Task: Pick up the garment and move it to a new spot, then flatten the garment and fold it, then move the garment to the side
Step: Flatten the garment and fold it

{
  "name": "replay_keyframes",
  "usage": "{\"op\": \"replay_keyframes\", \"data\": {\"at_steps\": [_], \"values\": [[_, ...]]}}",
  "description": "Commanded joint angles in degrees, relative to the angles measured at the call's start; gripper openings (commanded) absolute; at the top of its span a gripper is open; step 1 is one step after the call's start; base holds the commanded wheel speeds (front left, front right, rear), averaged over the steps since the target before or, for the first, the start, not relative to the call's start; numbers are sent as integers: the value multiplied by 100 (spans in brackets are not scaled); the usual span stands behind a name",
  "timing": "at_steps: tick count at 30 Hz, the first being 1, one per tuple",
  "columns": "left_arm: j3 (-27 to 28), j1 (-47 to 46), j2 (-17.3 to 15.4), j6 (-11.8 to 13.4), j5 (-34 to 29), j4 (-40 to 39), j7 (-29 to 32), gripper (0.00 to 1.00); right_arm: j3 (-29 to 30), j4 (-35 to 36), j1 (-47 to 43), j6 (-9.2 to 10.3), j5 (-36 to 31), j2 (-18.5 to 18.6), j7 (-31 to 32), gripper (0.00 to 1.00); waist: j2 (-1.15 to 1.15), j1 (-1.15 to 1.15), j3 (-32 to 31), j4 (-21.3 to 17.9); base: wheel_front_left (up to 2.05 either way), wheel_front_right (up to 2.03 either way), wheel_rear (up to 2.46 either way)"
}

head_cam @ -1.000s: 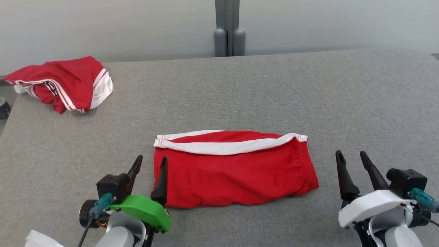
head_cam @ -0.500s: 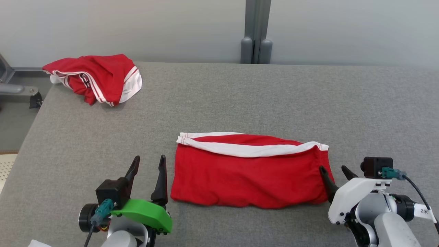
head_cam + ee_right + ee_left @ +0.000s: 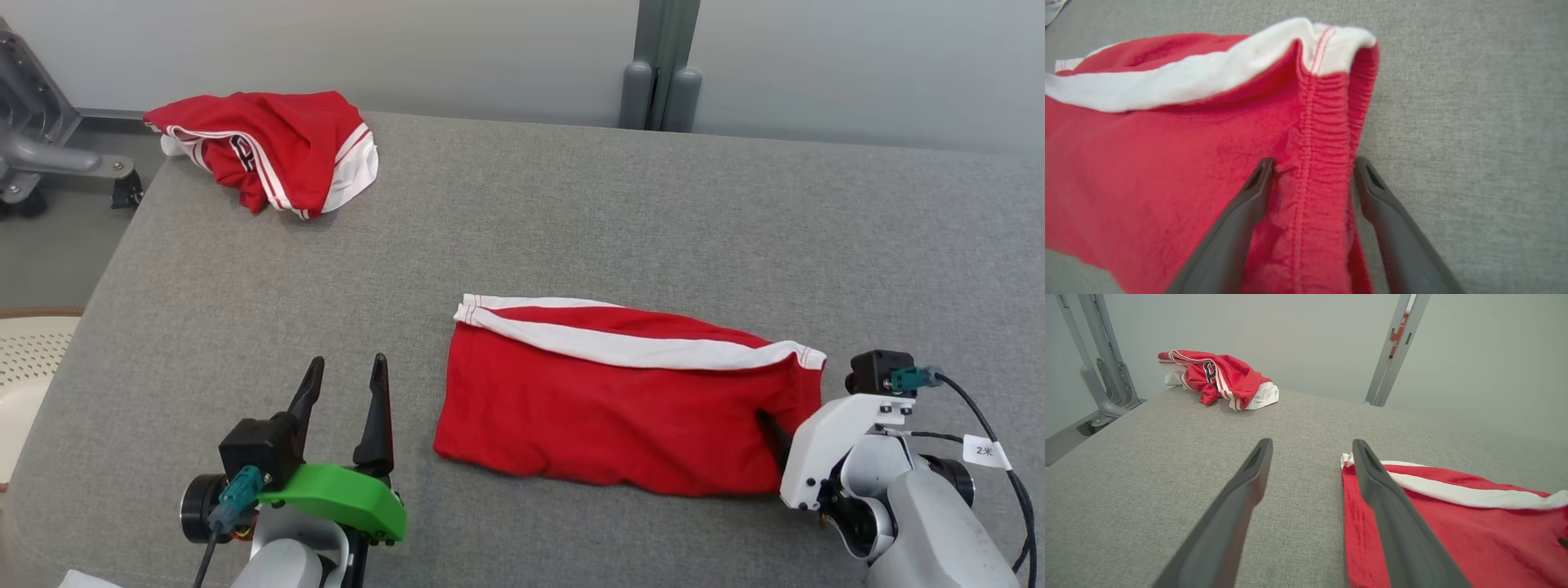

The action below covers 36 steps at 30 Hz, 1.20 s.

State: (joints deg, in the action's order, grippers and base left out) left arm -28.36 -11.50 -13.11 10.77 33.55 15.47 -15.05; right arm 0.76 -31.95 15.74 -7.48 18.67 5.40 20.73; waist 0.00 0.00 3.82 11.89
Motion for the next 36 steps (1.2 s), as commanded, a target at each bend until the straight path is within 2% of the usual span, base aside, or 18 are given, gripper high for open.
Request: {"op": "replay_keyframes", "data": {"at_steps": [1, 2, 3, 4, 7, 8, 22, 25, 29, 36], "values": [[35, -43, 26, -34, -54, 22, -16, 100, -59, -145, 94, -3, 105, 16, 64, 100, 0, 0, 22, 16, 0, 0, 0], [48, -43, 29, -32, -62, 27, -16, 100, -92, -214, 120, -3, 140, 9, 76, 94, 0, 0, 26, 14, 0, 0, 0], [65, -42, 32, -44, -72, 31, -16, 100, -129, -298, 163, -3, 178, 4, 73, 62, 0, 0, 31, 9, 0, 0, 0], [74, -44, 37, -52, -83, 34, -16, 100, -161, -352, 193, -3, 201, 5, 53, 48, 0, 0, 35, 3, 0, 0, 0], [85, -54, 62, -68, -95, 55, -16, 100, -241, -500, 308, -3, 333, 5, 0, 17, 0, 0, 49, -38, 0, 0, 0], [78, -51, 64, -71, -89, 72, -15, 100, -258, -526, 336, -3, 381, 25, -21, 0, 0, 0, 52, -56, 0, 0, 0], [92, -53, 162, -82, -139, 89, -10, 100, -22, -162, 214, 2, 919, 1100, 77, 0, 0, 0, 71, -476, 0, 0, 0], [108, -52, 164, -95, -150, 82, -10, 100, -17, 44, 135, 1, 1053, 1112, 133, 0, 0, 0, 80, -548, 0, 0, 0], [95, -72, 185, -107, -170, 96, -10, 100, -102, 464, 60, -2, 1322, 951, 245, 0, 0, 0, 95, -588, 0, 0, 0], [25, -127, 212, -151, -177, 151, -9, 100, -462, 1313, -63, -3, 1705, 661, 467, 0, 0, 0, 81, -448, 0, 0, 0]]}}
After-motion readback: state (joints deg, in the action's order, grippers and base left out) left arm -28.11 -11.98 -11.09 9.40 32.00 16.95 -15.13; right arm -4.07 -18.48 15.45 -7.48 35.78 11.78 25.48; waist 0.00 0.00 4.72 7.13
